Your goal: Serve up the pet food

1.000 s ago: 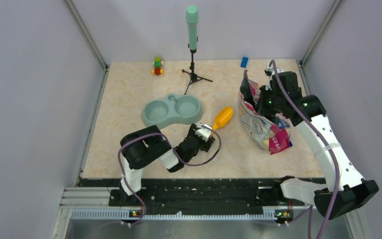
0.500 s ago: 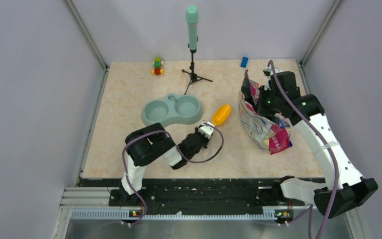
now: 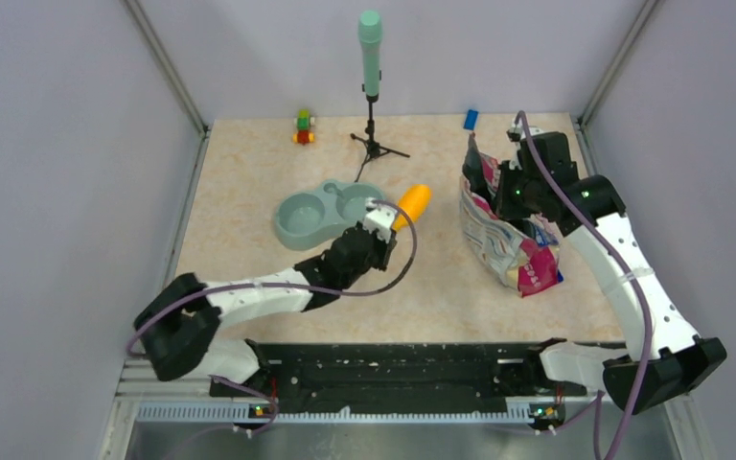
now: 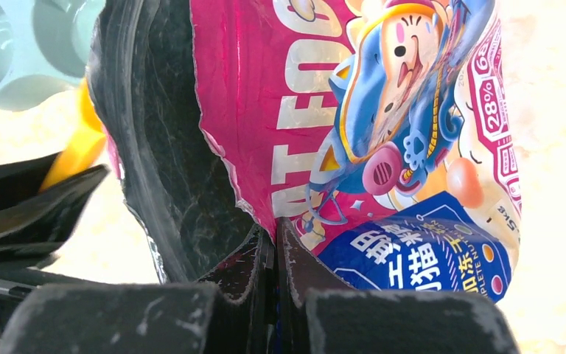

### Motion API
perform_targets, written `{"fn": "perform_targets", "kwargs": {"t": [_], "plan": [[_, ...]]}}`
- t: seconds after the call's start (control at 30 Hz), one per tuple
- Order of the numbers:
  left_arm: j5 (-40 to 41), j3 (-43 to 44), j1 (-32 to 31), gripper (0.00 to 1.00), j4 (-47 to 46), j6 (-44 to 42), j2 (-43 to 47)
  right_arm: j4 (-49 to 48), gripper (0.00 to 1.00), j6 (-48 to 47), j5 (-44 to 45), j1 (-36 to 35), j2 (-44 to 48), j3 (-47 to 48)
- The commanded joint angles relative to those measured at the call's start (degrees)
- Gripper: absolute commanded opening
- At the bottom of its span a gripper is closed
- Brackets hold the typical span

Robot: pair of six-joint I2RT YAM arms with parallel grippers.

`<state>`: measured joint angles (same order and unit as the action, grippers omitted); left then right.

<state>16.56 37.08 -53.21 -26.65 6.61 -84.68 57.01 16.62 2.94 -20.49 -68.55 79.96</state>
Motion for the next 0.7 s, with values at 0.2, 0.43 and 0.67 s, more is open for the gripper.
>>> {"fn": "perform_targets", "kwargs": {"t": [0.2,0.43,0.67], "plan": [[8.1,20.1,0.3,0.0,51.3,13.0,21.5,-0.3,0.0,1.7,-1.3,-0.9,0.0,5.2],[-2.0,24.1,0.3,0.0,58.4,14.8,26.8,-0.4,0.0,2.0,-1.4,-0.9,-0.4,6.7],[-15.3,33.7,0.3,0.0,66.8,11.4,20.0,0.8,0.0,1.9,-2.1,-0.9,-0.9,7.9]]}}
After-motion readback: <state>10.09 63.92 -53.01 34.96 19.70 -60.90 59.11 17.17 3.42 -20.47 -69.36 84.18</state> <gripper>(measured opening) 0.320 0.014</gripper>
